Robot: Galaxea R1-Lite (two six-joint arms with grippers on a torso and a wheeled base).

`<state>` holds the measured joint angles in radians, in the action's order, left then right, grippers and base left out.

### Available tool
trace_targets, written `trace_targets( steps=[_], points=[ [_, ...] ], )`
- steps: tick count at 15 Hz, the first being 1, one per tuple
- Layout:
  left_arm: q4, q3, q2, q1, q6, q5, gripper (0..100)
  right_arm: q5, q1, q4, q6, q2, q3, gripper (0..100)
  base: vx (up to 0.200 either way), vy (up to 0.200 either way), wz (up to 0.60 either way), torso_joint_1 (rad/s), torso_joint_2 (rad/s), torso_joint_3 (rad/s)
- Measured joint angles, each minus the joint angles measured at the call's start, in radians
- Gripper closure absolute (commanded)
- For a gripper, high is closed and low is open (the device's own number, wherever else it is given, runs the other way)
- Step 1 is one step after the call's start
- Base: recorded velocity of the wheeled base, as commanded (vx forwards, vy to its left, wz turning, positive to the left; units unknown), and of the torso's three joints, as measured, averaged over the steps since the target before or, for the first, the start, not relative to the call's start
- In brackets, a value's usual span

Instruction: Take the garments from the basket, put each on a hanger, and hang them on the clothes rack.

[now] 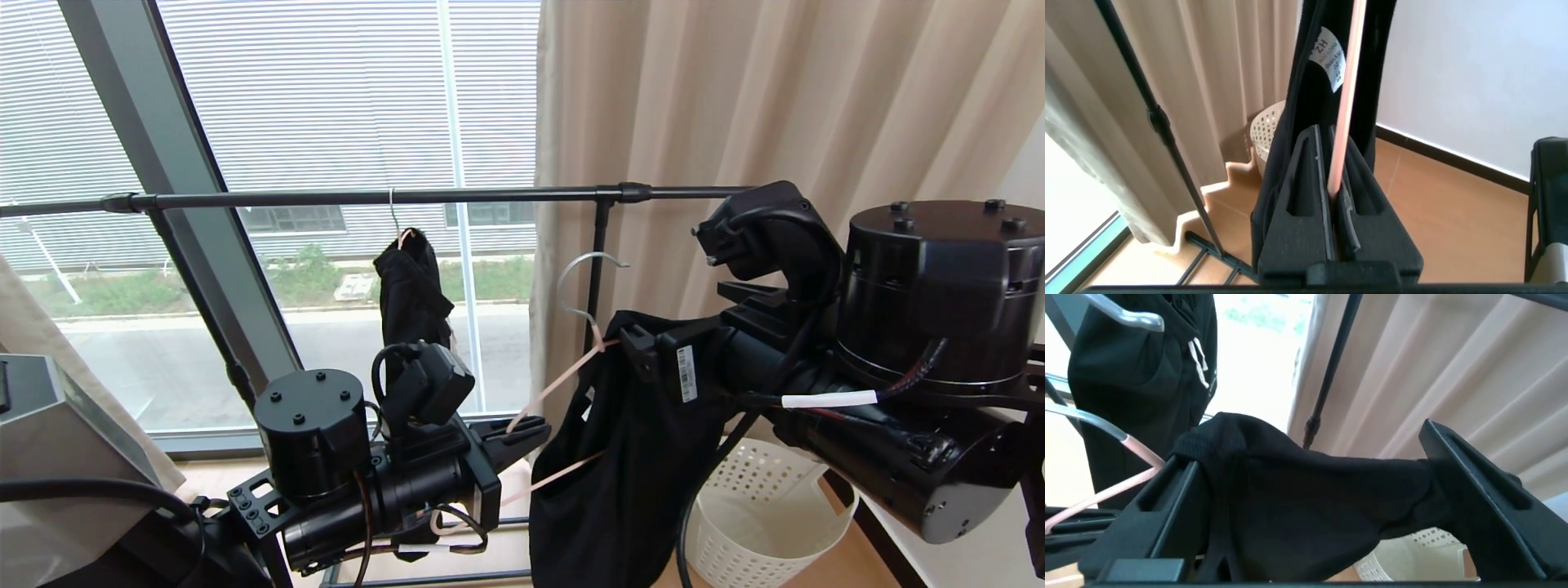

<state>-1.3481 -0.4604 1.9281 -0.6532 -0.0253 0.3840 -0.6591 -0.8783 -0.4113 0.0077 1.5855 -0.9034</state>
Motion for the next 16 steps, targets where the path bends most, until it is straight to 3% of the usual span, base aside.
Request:
trace_targets(
  steps=[4,16],
  points=[
    [-0.003,-0.011,0.003,0.03,0.002,0.002,100,0.067,-0.002,0.012,-0.003,-0.035,0.012,0,0.0,0.0,0.0,0.0,0.0,0.0],
    [-0.001,-0.03,0.015,0.047,0.002,0.0,100,0.07,-0.004,0.013,-0.025,-0.061,0.033,0,0.0,0.0,0.0,0.0,0.0,0.0]
  ],
)
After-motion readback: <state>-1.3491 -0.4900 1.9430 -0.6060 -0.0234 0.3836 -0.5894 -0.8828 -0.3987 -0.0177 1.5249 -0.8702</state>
